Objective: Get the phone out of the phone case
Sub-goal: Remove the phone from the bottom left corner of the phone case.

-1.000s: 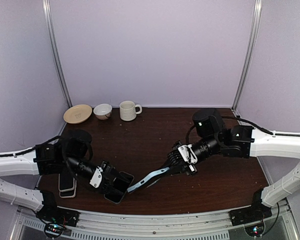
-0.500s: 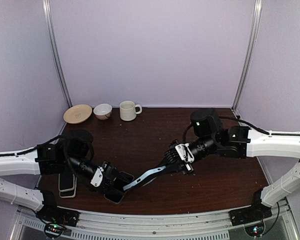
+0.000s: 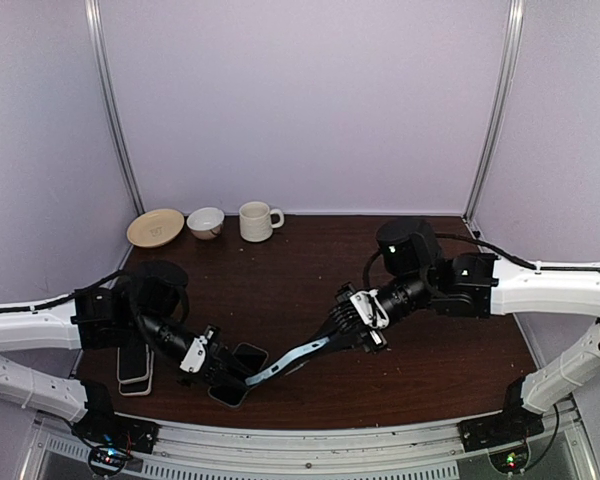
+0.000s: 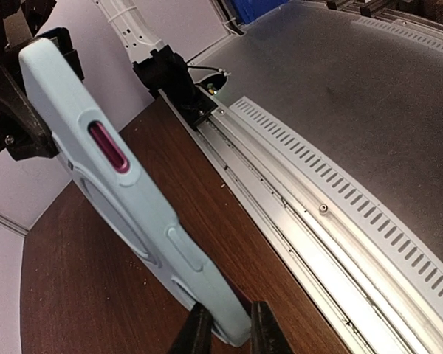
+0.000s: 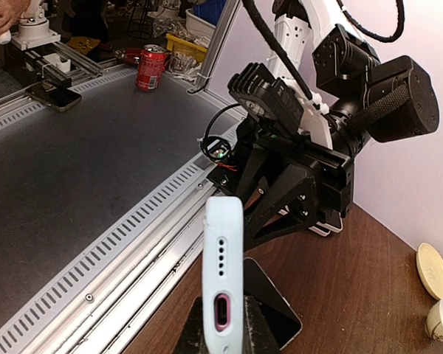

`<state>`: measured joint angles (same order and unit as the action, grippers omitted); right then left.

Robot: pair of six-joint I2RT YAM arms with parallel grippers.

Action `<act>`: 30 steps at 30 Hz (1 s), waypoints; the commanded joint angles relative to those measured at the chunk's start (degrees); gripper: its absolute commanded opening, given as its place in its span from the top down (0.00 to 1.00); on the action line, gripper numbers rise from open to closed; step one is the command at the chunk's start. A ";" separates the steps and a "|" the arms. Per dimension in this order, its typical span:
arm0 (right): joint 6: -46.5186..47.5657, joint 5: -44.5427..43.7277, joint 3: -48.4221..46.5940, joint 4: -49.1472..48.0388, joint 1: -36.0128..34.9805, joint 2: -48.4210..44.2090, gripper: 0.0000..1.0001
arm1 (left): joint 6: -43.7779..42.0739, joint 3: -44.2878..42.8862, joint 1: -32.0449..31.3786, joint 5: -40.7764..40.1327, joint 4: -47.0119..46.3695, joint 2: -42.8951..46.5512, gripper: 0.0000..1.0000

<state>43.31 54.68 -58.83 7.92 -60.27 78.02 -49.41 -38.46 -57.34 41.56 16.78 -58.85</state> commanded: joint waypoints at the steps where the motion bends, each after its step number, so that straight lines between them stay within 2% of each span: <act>1: -2.84 9.12 -3.32 -1.97 -1.31 -0.03 1.00 | -4.51 0.35 0.18 -0.52 -1.83 0.59 0.86; 8: -2.73 13.35 -5.24 3.65 -1.85 1.61 1.00 | -7.45 3.12 0.19 -8.83 -7.12 2.96 0.87; 12: -0.07 12.76 -6.79 9.08 -1.95 2.66 1.00 | -10.07 3.73 0.13 -11.27 -7.47 3.51 0.90; 18: 3.43 10.01 -7.97 14.71 -2.22 3.71 1.00 | -11.21 4.38 0.10 -15.34 -9.14 4.45 0.88; 20: 4.49 8.71 -7.83 15.33 -2.22 3.72 1.00 | -11.30 4.83 0.12 -16.84 -10.06 5.14 0.81; 24: 5.85 5.06 -6.92 14.28 -2.24 3.01 1.00 | -11.83 4.53 0.05 -17.30 -8.53 5.97 0.56; 30: 6.68 -2.64 -5.00 10.51 -1.75 0.96 1.00 | -10.74 3.43 0.09 -17.94 -6.52 7.09 0.30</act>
<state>48.69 56.01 -64.53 21.63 -62.19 81.89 -60.38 -33.76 -57.45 25.23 11.11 -52.90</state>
